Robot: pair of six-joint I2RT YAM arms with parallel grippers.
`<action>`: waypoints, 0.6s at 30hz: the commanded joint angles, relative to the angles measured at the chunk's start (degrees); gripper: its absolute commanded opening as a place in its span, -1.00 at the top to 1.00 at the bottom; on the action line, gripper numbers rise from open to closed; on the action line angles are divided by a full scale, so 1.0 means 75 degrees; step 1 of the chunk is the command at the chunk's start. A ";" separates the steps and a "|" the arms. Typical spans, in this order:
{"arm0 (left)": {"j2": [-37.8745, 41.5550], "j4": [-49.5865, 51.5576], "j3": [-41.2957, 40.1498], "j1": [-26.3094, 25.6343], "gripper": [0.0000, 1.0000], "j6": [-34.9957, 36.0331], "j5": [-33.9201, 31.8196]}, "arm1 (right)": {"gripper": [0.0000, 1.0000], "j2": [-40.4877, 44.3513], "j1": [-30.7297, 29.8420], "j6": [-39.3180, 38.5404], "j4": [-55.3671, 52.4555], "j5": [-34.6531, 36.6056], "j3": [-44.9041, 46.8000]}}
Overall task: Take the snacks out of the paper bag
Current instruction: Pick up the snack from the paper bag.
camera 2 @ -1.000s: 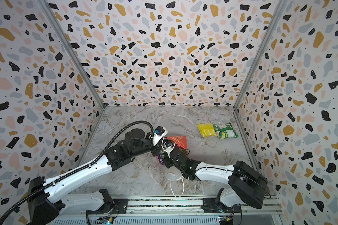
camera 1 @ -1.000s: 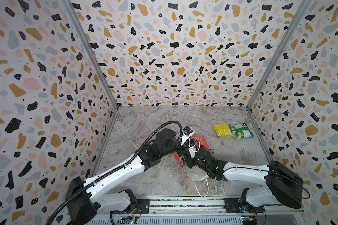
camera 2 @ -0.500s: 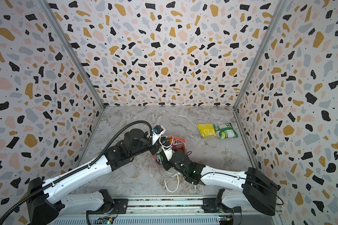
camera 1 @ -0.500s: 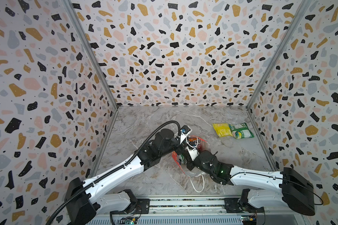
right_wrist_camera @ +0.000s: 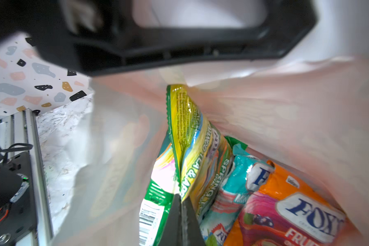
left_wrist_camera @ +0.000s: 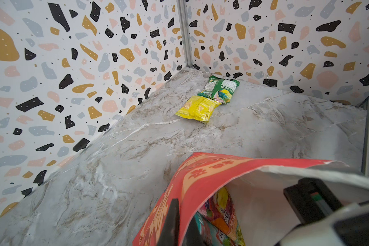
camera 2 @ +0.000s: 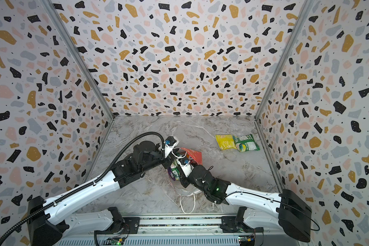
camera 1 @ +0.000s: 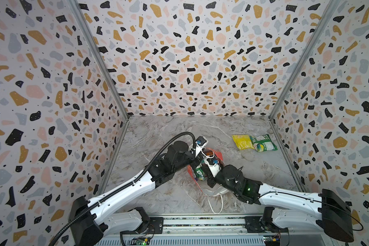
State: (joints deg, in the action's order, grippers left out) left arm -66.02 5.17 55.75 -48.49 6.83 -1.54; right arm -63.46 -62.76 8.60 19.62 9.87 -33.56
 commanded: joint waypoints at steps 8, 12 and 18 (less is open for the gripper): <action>0.0002 -0.0361 0.0270 0.0044 1.00 -0.0149 -0.0419 | 1.00 0.1436 -0.0037 -0.0877 -0.0288 -0.0522 0.0288; -0.0031 -0.0383 0.0308 0.0043 1.00 -0.0186 -0.0942 | 1.00 0.1735 -0.0046 -0.0945 -0.0490 -0.0596 0.0256; -0.0066 -0.0507 0.0497 0.0044 1.00 -0.0271 -0.1497 | 1.00 0.2291 -0.0048 -0.1263 -0.0833 -0.0905 0.0094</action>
State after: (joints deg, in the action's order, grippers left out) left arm -66.72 5.02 56.36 -48.49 5.74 -9.04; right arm -48.93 -63.02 1.39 13.21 4.23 -30.70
